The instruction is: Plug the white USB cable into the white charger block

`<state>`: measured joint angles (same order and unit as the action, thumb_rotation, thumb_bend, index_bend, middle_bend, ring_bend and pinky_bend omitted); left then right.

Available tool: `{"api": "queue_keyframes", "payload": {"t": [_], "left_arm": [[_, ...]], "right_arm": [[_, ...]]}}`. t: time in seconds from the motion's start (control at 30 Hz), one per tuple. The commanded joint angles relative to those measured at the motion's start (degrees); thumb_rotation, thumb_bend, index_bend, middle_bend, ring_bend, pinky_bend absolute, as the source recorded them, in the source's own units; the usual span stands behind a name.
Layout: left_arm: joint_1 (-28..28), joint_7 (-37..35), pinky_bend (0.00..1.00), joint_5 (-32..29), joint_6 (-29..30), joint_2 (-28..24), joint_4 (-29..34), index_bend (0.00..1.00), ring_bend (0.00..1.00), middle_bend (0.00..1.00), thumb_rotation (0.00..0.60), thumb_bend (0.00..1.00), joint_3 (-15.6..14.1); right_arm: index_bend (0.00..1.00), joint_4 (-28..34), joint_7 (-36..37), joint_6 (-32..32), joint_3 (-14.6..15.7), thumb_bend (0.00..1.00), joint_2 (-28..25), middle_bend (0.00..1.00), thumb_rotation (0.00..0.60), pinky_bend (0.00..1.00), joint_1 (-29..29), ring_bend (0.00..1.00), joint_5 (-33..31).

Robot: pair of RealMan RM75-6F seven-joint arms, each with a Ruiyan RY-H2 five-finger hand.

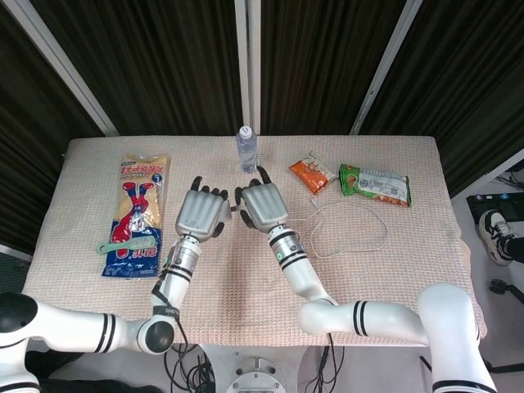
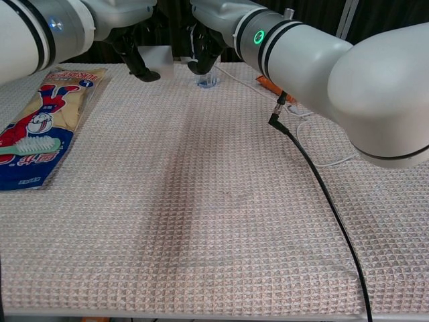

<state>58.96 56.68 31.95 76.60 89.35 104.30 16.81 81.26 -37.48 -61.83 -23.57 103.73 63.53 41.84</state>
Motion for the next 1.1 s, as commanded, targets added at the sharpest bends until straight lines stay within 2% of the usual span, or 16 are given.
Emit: {"api": "queue_keyframes", "payload": {"t": [0.03,1.1], "left_arm": [[0.1,0.0,0.13,-0.3,-0.1,0.0,-0.1,0.45,0.32,0.51,0.577,0.25,0.1],[2.3,1.2,0.14,-5.1,-0.6,-0.2,-0.9,0.45,0.32,0.51,0.580,0.25,0.4]], "right_arm": [[0.63,-0.2,-0.2,-0.2,0.1,0.40,0.2,0.53,0.600,0.00,0.2,0.30,0.0],[0.63,-2.9,-3.7,-2.2,0.8,0.39,3.4,0.53,0.600,0.00,1.7,0.31,-0.3]]}}
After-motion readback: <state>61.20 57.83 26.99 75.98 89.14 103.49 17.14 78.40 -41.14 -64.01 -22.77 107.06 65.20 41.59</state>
